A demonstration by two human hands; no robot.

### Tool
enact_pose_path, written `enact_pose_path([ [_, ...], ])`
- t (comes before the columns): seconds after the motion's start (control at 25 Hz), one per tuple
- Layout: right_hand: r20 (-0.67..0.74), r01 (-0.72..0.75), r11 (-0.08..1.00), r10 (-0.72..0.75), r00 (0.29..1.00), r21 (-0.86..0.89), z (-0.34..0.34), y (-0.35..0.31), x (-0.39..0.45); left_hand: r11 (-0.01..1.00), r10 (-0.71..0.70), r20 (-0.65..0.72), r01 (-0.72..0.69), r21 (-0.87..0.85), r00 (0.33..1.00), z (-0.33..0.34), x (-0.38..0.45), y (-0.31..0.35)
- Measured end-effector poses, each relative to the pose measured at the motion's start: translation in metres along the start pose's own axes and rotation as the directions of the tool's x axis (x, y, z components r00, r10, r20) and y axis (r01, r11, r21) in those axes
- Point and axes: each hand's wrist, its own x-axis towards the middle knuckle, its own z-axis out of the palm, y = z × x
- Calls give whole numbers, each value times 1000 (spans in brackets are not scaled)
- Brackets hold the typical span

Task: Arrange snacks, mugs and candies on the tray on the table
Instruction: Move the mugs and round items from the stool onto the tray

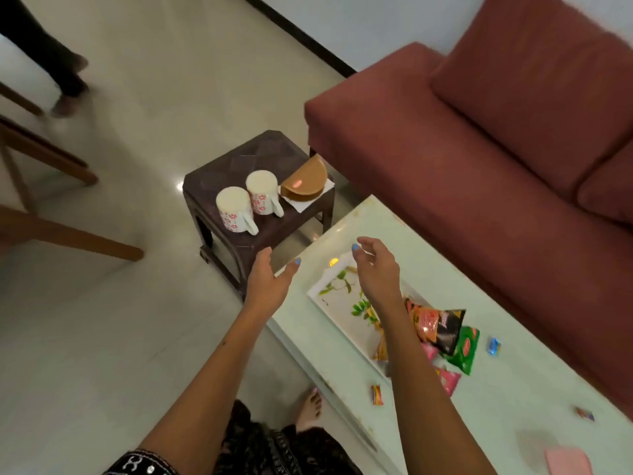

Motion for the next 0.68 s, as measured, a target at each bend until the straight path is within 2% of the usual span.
enact_pose_path([
  [0.16,175,125,981,-98,980,-151,34,-34,53,999,27,-113,-25,23,993,-28,37,16],
  [0.4,407,296,881,-133,904,-369,99,-70,125,964,119,-169,-73,256,978,-63,103,37],
  [0.56,491,367,838,-140,860,-403,149,-81,164,914,108,-126,-48,403,986,-82,157,45],
  [0.68,542,409,757,-87,836,-509,183,-78,189,806,91,-40,-50,590,995,-86,192,38],
])
